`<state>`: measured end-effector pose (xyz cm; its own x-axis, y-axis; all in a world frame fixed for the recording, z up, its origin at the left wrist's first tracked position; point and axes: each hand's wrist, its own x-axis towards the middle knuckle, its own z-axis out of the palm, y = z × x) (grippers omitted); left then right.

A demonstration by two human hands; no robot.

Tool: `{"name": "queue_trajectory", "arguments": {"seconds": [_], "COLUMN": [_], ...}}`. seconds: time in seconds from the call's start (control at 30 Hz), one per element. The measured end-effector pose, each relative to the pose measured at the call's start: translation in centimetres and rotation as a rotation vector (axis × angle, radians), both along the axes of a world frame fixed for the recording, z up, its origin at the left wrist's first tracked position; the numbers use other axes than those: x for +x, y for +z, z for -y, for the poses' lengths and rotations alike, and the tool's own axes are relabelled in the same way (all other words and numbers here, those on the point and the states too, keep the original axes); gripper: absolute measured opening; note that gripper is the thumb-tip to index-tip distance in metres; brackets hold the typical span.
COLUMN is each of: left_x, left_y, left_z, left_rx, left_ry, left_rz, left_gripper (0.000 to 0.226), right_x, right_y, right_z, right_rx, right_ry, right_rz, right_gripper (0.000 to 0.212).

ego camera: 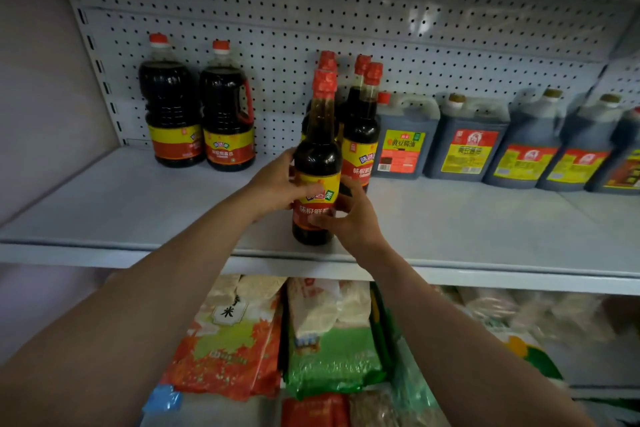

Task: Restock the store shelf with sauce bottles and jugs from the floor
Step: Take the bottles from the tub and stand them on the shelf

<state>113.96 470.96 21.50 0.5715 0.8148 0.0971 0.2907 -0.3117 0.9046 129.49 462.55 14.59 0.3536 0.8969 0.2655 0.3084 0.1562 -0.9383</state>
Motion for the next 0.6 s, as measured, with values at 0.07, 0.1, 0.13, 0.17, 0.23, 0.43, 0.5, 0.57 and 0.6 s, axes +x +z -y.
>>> {"name": "queue_trajectory", "arguments": {"seconds": [0.07,0.1,0.13,0.17,0.23,0.43,0.5,0.57,0.6], "left_x": [0.1,0.2,0.2,0.2,0.3,0.2,0.3,0.1,-0.4], "left_y": [-0.1,-0.3,-0.5,-0.7,-0.9,-0.9,-1.2,-2.0,-2.7], "left_z": [-1.2,-1.8,-2.2,-2.6,-3.1,-2.3,-1.2,0.4,1.1], "left_rx": [-0.016,-0.028,-0.038,-0.042,-0.04,0.001,0.048,0.132,0.161], "left_ry": [-0.015,-0.02,-0.021,-0.02,-0.017,0.007,0.041,0.082,0.107], "left_rz": [-0.017,-0.018,-0.013,-0.009,-0.011,-0.019,-0.017,-0.056,-0.076], "left_gripper": [0.091,0.091,0.09,0.089,0.088,0.085,0.079,0.071,0.065], "right_x": [0.3,0.4,0.6,0.7,0.9,0.1,-0.5,-0.9,-1.0], "right_y": [-0.2,-0.2,-0.2,-0.1,0.0,0.4,0.9,1.0,1.1], "right_z": [-1.0,-1.5,-1.8,-2.1,-2.4,-1.7,-1.3,-0.7,-0.3], "right_rx": [-0.027,-0.043,-0.055,-0.065,-0.078,-0.099,-0.109,-0.127,-0.144], "right_ry": [-0.013,-0.018,-0.019,-0.016,-0.012,-0.051,-0.068,-0.098,-0.125], "right_rz": [0.071,0.096,0.117,0.133,0.153,0.171,0.198,0.227,0.236], "right_gripper": [0.082,0.083,0.083,0.083,0.083,0.08,0.078,0.075,0.074]}}
